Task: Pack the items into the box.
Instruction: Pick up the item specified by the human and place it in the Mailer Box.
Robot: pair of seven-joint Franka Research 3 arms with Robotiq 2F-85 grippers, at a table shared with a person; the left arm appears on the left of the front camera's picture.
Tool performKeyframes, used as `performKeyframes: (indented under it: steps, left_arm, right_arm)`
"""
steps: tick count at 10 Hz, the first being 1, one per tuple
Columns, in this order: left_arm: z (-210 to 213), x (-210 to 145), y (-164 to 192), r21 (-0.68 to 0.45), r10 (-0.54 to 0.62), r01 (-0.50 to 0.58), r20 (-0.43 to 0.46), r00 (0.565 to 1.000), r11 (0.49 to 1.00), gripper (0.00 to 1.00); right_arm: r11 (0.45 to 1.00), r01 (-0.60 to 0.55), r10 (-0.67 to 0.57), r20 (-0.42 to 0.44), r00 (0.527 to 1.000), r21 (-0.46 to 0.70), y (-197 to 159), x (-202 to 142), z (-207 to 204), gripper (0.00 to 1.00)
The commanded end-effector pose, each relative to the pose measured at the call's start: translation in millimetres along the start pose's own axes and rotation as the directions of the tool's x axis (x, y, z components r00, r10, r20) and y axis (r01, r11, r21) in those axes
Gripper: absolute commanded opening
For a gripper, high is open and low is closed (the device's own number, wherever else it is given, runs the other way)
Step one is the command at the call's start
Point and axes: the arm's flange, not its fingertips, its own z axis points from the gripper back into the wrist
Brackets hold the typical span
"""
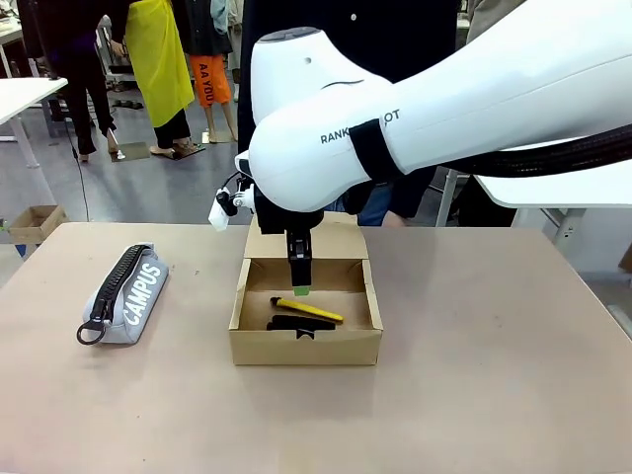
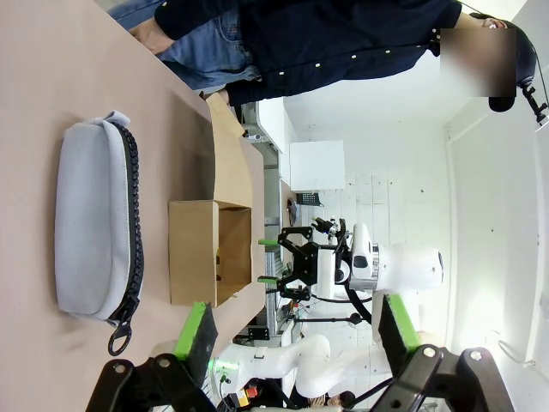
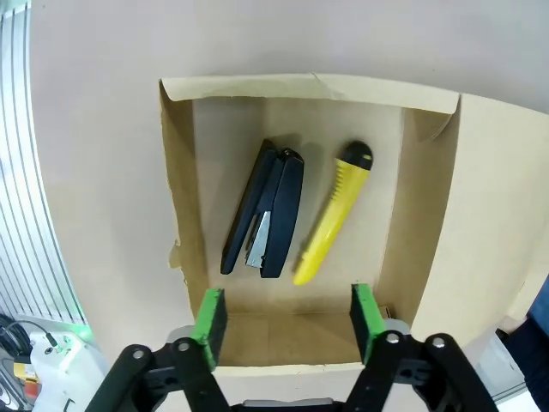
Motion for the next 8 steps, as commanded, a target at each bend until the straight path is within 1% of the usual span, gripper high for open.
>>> performKeyframes:
  steps: [1,2,3,4,5,6,7,8]
  left_arm:
    - [0.2,-1.4,-1.9,-0.017,-0.009,0.009,0.001,1.000,1.000,1.00]
    - [0.2,-1.4,-1.9,-0.017,-0.009,0.009,0.001,1.000,1.000,1.00]
    - [0.2,-1.4,-1.9,-0.017,-0.009,0.009,0.001,1.000,1.000,1.00]
    - [0.2,-1.4,-1.9,-0.017,-0.009,0.009,0.001,1.000,1.000,1.00]
    - [0.2,-1.4,-1.9,-0.017,-0.009,0.009,0.001,1.000,1.000,1.00]
    - [0.2,-1.4,-1.9,-0.017,-0.009,0.009,0.001,1.000,1.000,1.00]
    - [0.2,-1.4,-1.9,-0.017,-0.009,0.009,0.001,1.000,1.000,1.00]
    - [0.2,-1.4,-1.9,-0.017,-0.009,0.009,0.001,1.000,1.000,1.00]
  right_arm:
    - [1.000,-0.002,0.002,0.021,1.000,0.006,1.0,-9.6,6.1,1.00]
    - [1.000,-0.001,0.001,0.044,0.999,0.014,-0.9,-16.3,8.0,1.00]
    - [0.998,0.043,-0.046,0.093,0.995,0.034,-6.5,-34.4,11.4,1.00]
    - [0.992,0.113,-0.119,0.123,0.985,0.054,-10.8,-58.6,13.8,1.00]
    - [0.978,0.187,-0.200,0.168,0.965,0.087,-12.5,-92.4,15.4,1.00]
    - [0.947,0.284,-0.311,0.212,0.927,0.147,-11.7,-137.6,16.6,1.00]
    - [0.886,0.377,-0.445,0.264,0.856,0.270,-8.2,-187.8,16.9,1.00]
    - [0.745,0.503,-0.649,0.302,0.698,0.438,-3.6,-242.1,12.5,1.00]
